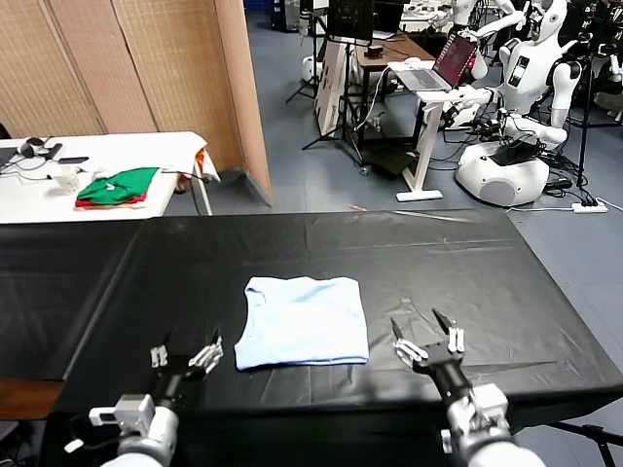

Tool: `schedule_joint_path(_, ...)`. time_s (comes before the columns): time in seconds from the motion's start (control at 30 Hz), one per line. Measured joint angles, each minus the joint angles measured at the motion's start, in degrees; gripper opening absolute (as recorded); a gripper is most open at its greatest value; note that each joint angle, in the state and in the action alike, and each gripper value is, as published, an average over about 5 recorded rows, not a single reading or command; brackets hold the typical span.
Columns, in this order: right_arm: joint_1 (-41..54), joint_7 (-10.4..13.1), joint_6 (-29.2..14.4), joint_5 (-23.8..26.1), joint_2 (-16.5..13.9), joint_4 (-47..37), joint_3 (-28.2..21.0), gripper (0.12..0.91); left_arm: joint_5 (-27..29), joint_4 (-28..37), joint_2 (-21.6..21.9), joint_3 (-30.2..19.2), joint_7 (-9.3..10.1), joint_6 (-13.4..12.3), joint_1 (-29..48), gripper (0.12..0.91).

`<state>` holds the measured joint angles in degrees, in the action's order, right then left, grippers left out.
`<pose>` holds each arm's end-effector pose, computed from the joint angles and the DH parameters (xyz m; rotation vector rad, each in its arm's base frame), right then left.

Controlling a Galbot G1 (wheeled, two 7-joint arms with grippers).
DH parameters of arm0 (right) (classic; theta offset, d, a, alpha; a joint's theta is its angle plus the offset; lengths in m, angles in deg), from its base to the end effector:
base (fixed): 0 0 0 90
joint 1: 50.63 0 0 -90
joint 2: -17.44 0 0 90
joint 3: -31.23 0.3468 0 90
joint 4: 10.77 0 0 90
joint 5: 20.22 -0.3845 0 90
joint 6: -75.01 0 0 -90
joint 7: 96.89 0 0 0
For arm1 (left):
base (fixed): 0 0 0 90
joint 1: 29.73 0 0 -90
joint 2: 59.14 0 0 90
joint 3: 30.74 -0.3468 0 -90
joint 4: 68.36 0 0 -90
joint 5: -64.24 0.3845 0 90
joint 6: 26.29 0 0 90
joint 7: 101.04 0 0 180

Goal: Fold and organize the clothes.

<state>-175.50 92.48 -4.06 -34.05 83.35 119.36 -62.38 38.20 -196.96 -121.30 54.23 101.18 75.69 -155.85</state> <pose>0.1847 -0.0235 -0.2481 0.2124 -2.9892 0.1462 0.1788 0.0266 -0.2628 0.0247 -2.8652 0.0359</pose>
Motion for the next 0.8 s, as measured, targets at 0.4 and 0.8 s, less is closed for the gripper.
schedule_joint_path(0.4,-19.01,7.02,-13.16,6.85,1.87,4.02,3.41,0.907,1.48,-3.16,-0.78,2.46,-2.59,-2.48,-8.49,0.907)
schedule_joint_path(0.8,-28.88,11.95,-9.77,6.84,3.72,7.33,0.79,0.907,3.18,-3.36,-0.56,3.12,-4.64,-1.75,-13.27,0.907)
